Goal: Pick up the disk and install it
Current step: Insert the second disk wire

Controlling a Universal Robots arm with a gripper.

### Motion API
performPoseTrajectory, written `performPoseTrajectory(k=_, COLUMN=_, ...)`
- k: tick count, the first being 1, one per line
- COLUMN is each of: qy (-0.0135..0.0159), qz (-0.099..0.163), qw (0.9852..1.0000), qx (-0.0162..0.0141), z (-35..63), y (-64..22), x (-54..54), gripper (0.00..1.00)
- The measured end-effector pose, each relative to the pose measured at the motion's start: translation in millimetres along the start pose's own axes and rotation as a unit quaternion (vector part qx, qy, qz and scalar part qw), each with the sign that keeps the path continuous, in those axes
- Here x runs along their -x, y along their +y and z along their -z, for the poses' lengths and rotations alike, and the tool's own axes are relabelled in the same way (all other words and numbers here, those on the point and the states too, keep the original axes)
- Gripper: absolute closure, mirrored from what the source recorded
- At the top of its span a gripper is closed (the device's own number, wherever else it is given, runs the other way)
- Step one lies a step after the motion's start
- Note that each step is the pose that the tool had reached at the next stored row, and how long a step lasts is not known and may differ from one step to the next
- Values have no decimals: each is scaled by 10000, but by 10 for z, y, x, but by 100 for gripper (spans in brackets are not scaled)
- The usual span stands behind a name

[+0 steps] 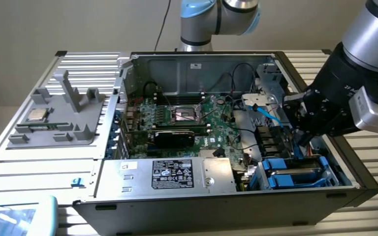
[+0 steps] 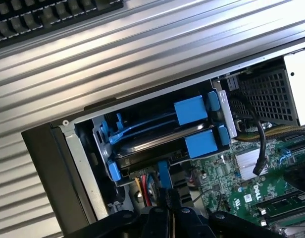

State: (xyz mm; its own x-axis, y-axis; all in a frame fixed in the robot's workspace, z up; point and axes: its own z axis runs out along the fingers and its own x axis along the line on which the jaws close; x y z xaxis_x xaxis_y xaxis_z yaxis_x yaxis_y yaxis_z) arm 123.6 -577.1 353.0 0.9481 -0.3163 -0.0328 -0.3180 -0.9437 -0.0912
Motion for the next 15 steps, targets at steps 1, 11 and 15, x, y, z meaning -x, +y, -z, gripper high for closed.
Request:
performPoseTrajectory(k=1, qy=-9, qz=78, qw=10000, qx=-4, z=0, y=0, x=0, gripper=89)
performPoseTrajectory(k=11, qy=-47, qz=470, qw=9989, qx=5, z=-2, y=8, x=12, gripper=89)
performPoseTrajectory(k=15, qy=-54, qz=550, qw=9985, qx=8, z=-8, y=92, x=-11, gripper=89)
